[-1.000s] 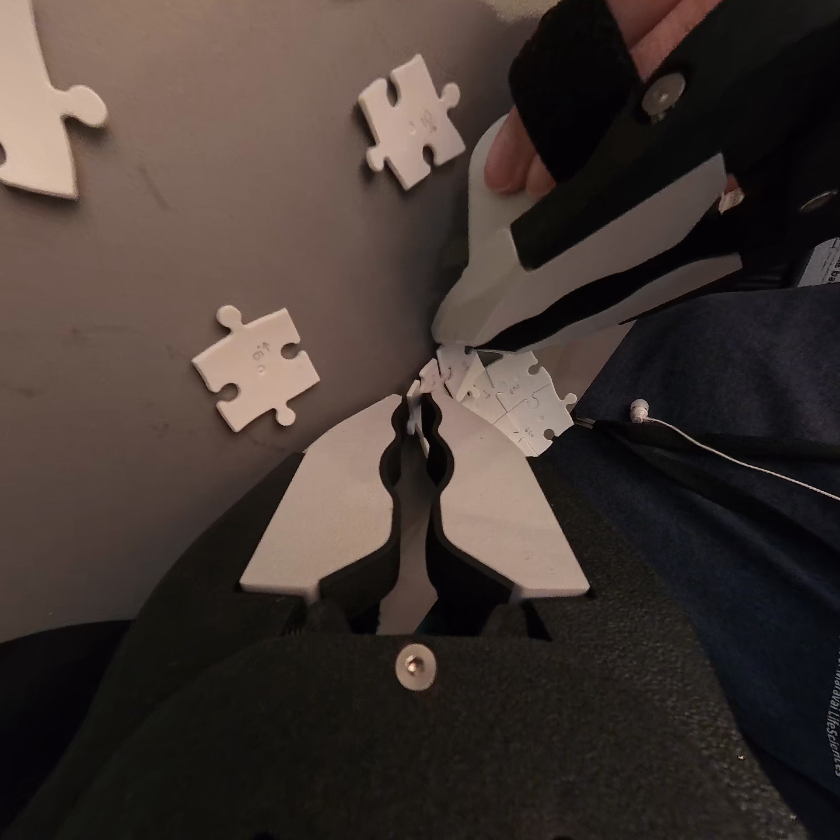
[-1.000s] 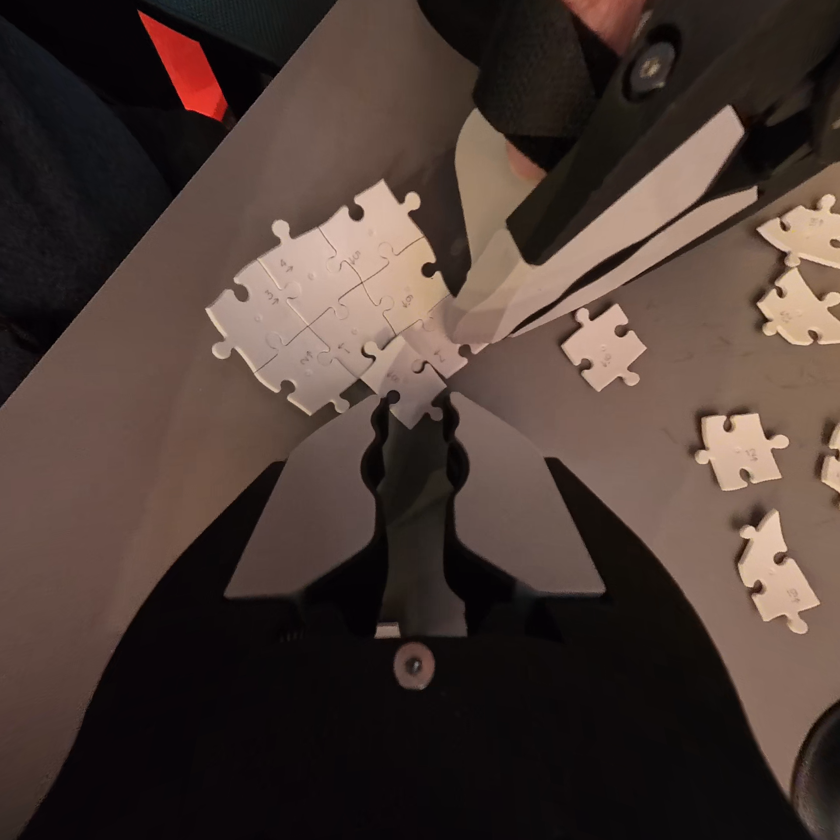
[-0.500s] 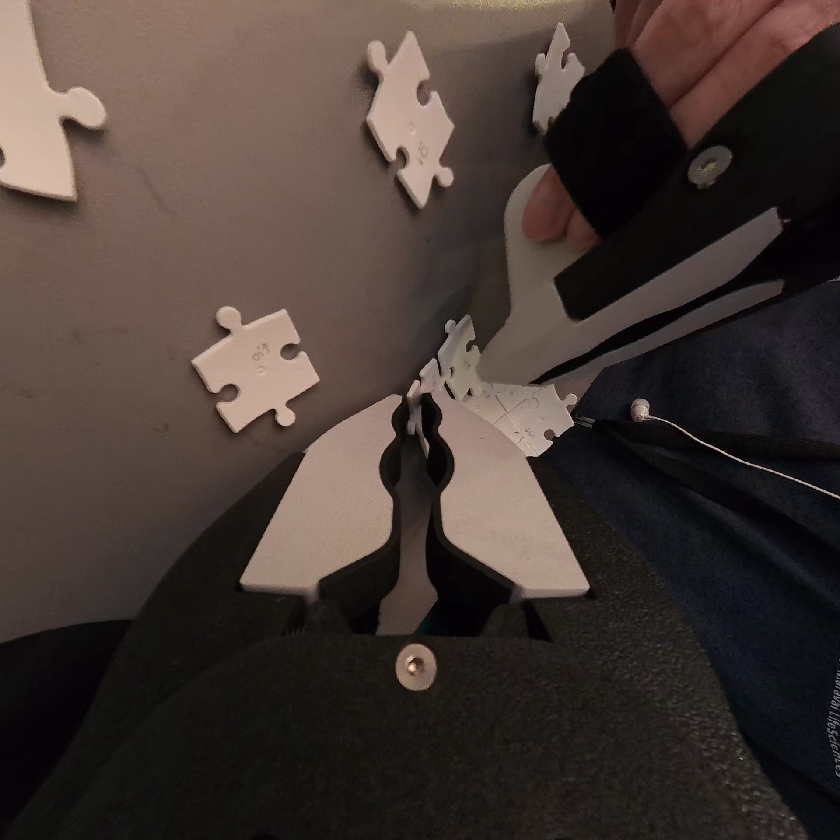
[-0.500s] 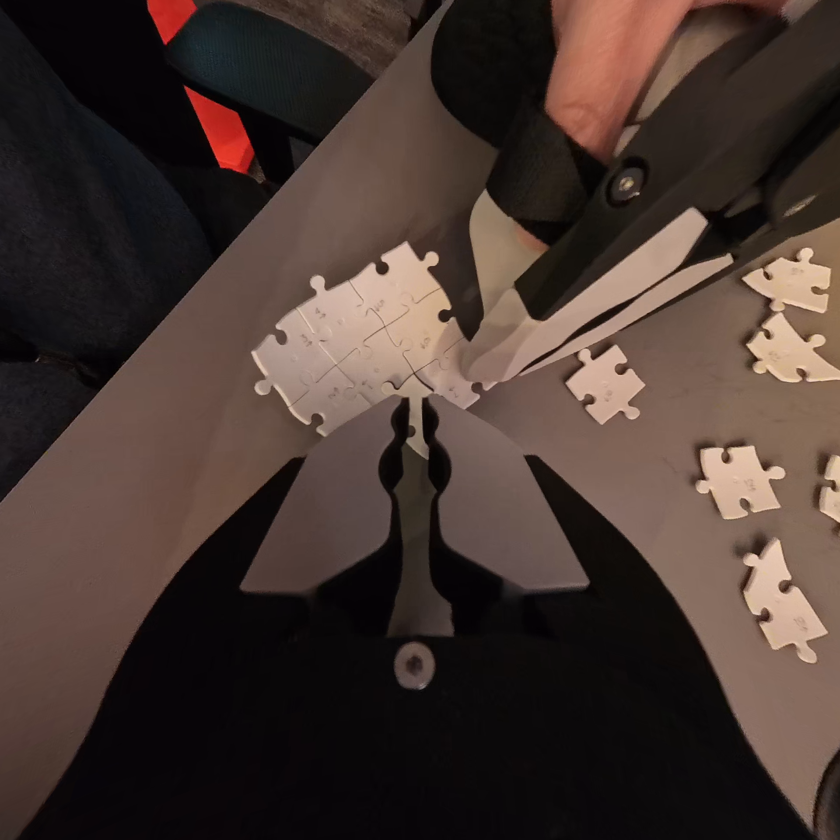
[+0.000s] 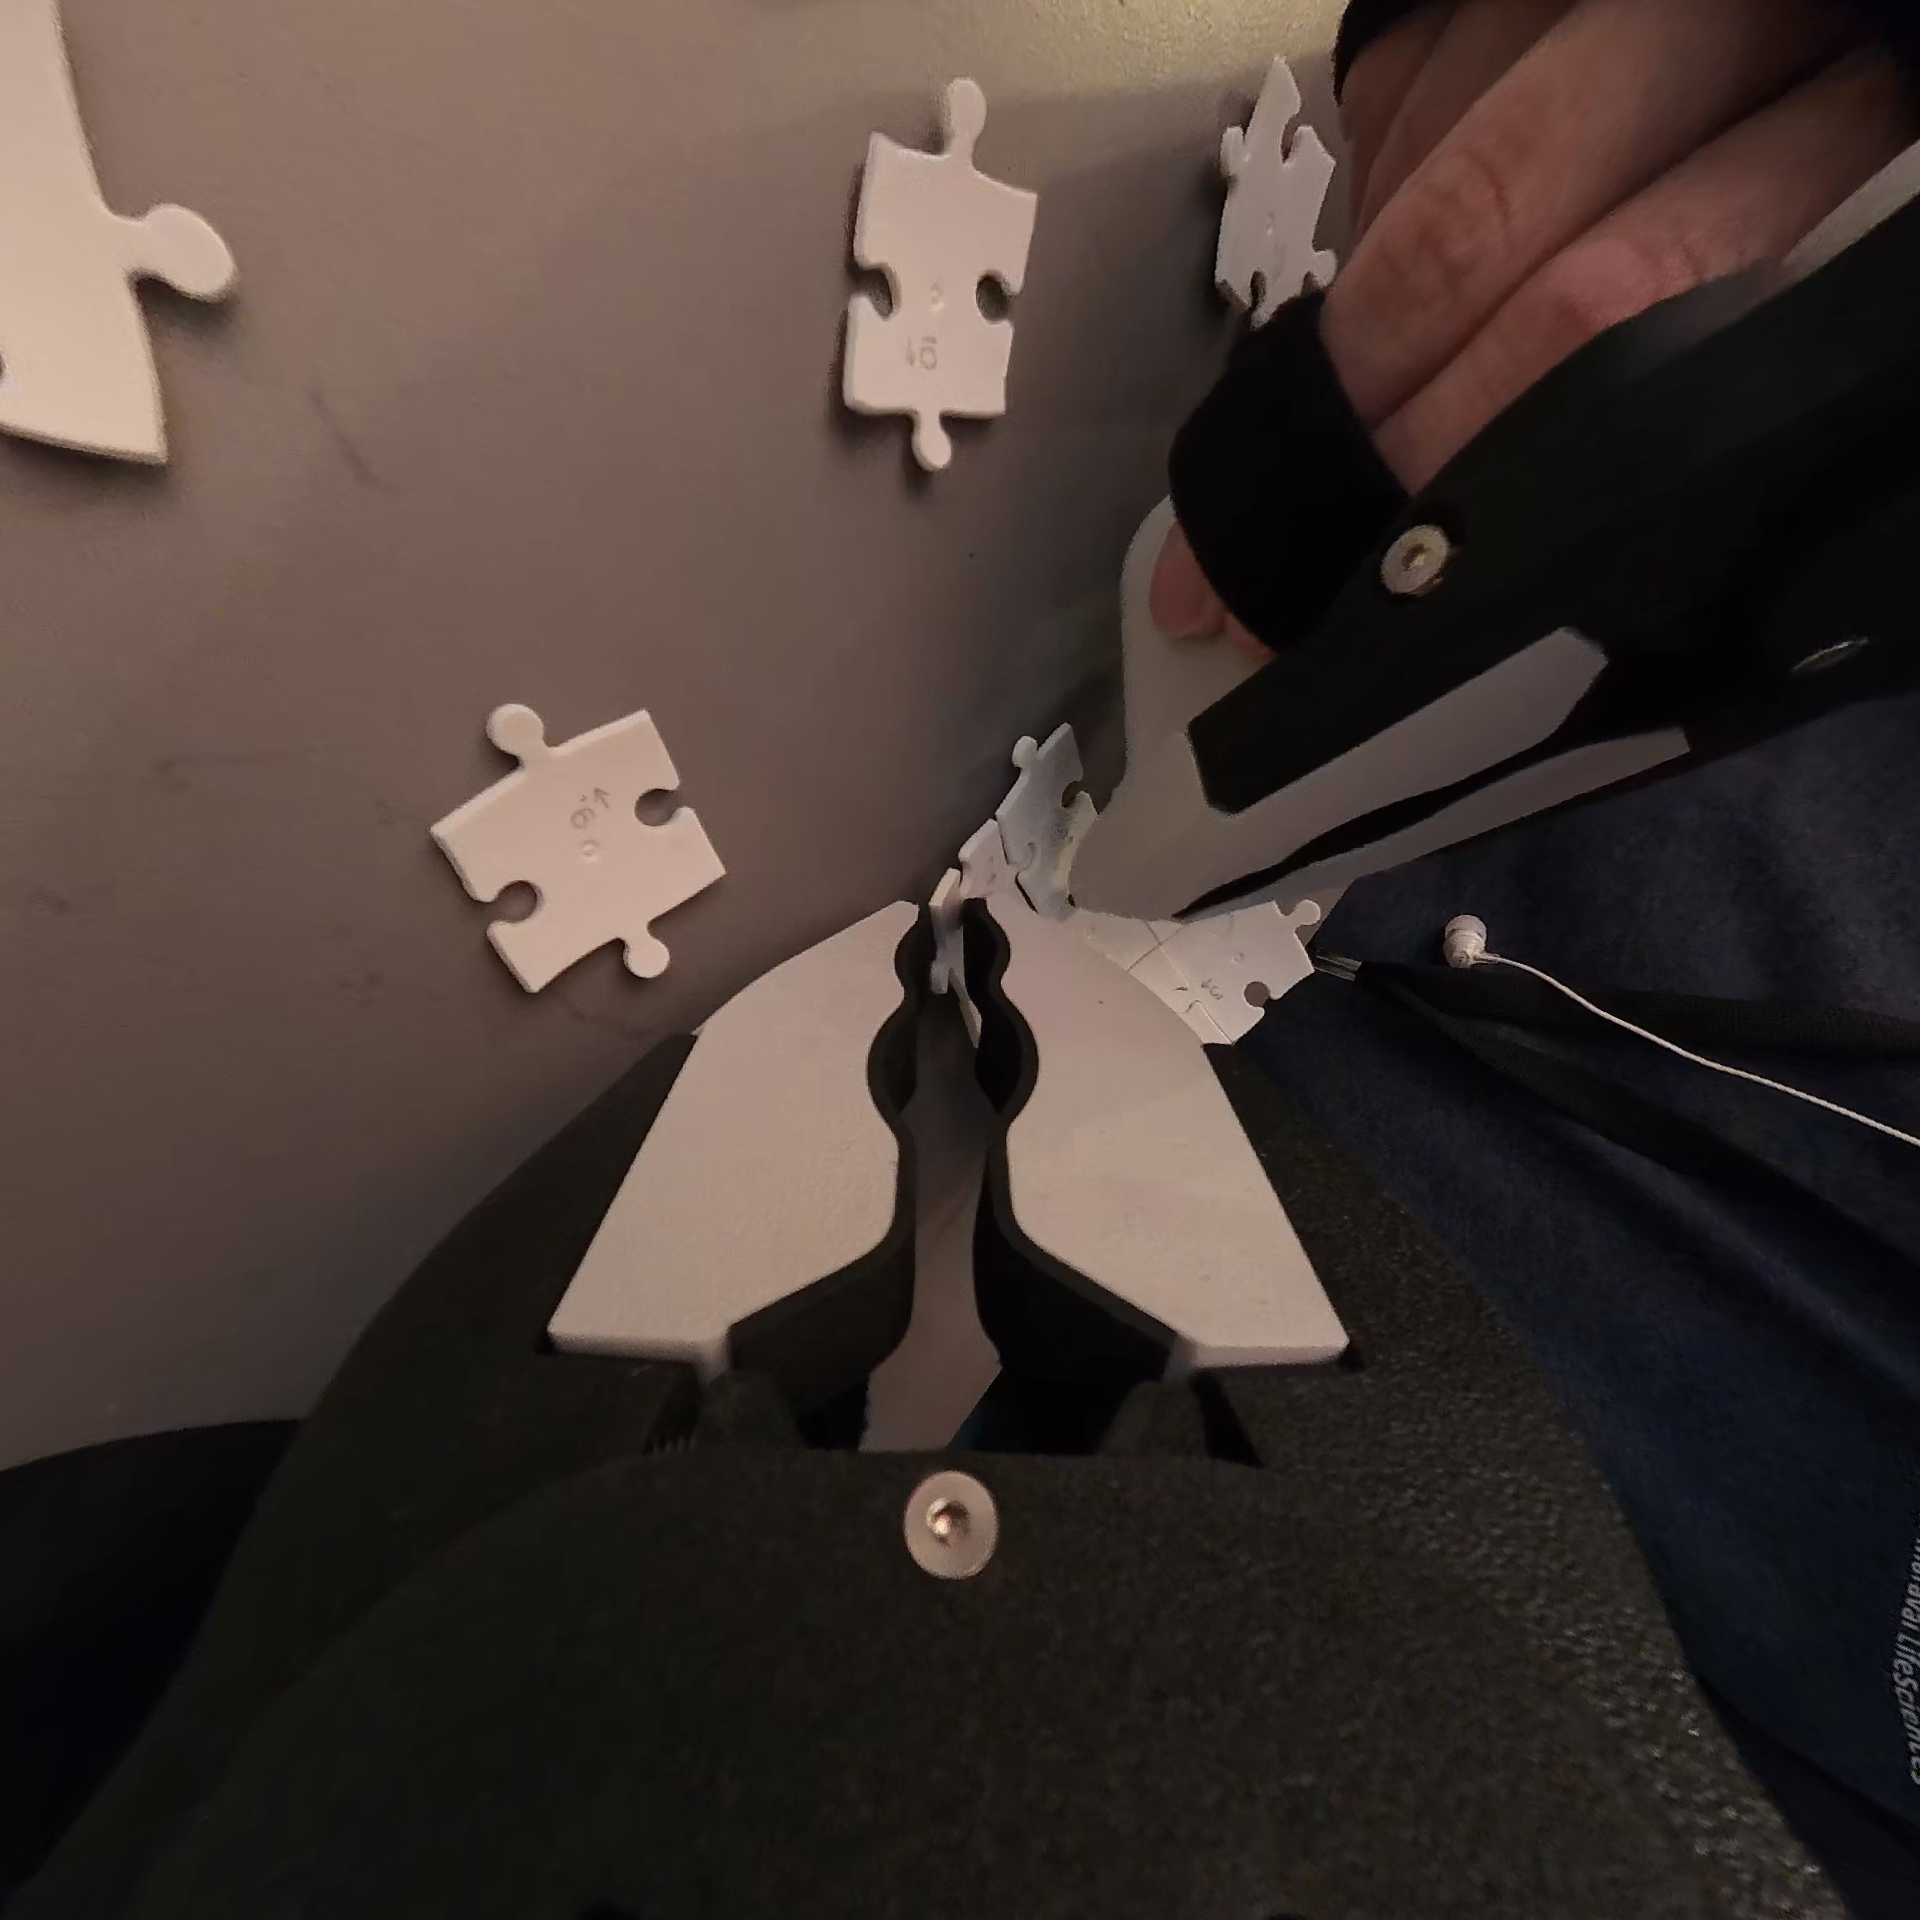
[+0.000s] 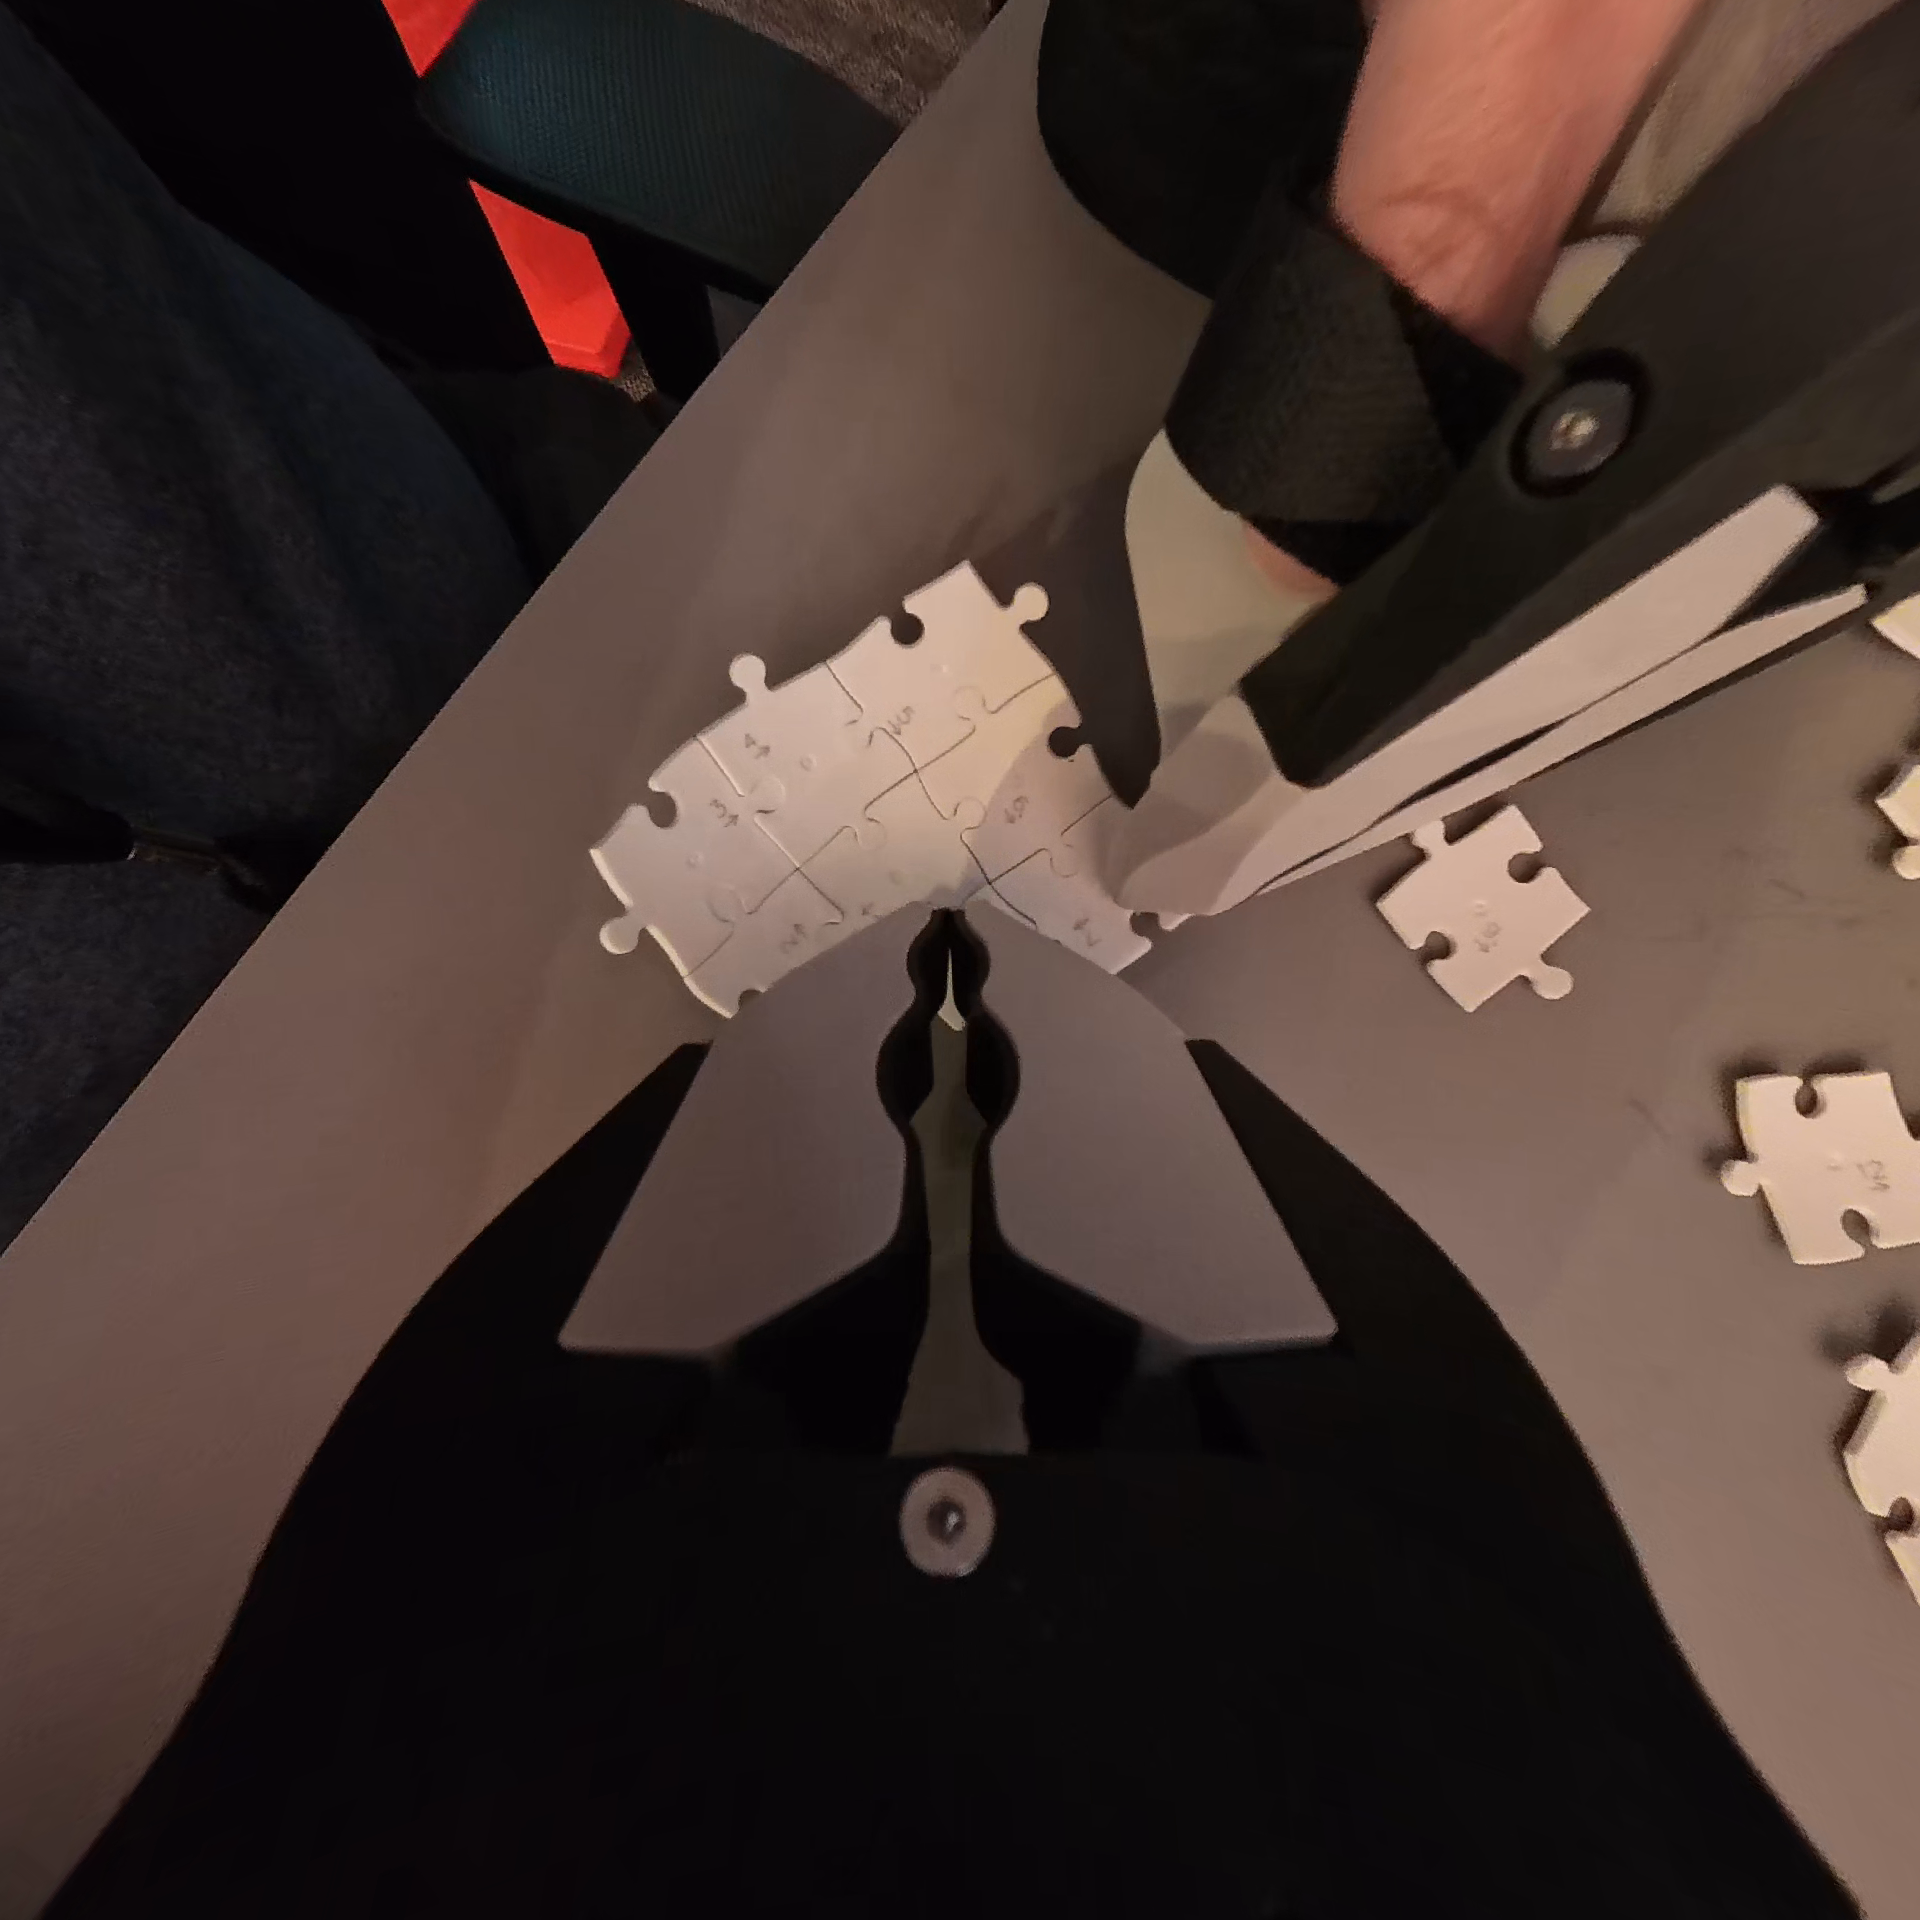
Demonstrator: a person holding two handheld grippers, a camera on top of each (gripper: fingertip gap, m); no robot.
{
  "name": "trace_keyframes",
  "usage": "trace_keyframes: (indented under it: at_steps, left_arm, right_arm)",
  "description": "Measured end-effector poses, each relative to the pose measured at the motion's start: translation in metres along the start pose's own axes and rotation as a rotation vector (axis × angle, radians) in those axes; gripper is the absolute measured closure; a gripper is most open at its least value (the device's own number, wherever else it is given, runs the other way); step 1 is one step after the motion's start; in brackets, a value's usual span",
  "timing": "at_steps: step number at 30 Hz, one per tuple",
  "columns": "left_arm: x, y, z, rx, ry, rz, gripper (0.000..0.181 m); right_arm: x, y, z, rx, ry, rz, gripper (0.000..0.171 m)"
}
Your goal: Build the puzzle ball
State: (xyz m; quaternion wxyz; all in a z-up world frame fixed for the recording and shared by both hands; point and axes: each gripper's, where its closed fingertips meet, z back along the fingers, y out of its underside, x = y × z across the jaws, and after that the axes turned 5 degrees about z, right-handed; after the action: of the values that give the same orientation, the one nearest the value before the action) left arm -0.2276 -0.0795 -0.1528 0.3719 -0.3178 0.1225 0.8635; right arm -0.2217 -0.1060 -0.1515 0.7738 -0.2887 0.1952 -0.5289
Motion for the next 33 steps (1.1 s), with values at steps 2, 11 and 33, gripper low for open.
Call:
trace_keyframes:
  at_steps: [2,11,33]
  left_arm:
    - [0.0000,0.0000,0.0000,0.000,-0.001,0.001,0.176]
    - [0.0002,-0.0001,0.0000,-0.010,-0.016,0.004,0.176]
    - [-0.0003,0.0010,0.0009,-0.043,-0.040,0.016,0.176]
  right_arm:
    - [-0.0008,0.0021,-0.0016,0.018,0.005,-0.005,0.170]
    - [-0.0010,0.0028,-0.0026,0.107,0.020,-0.041,0.170]
    - [-0.0014,0.0048,-0.0033,0.222,0.084,-0.136,0.169]
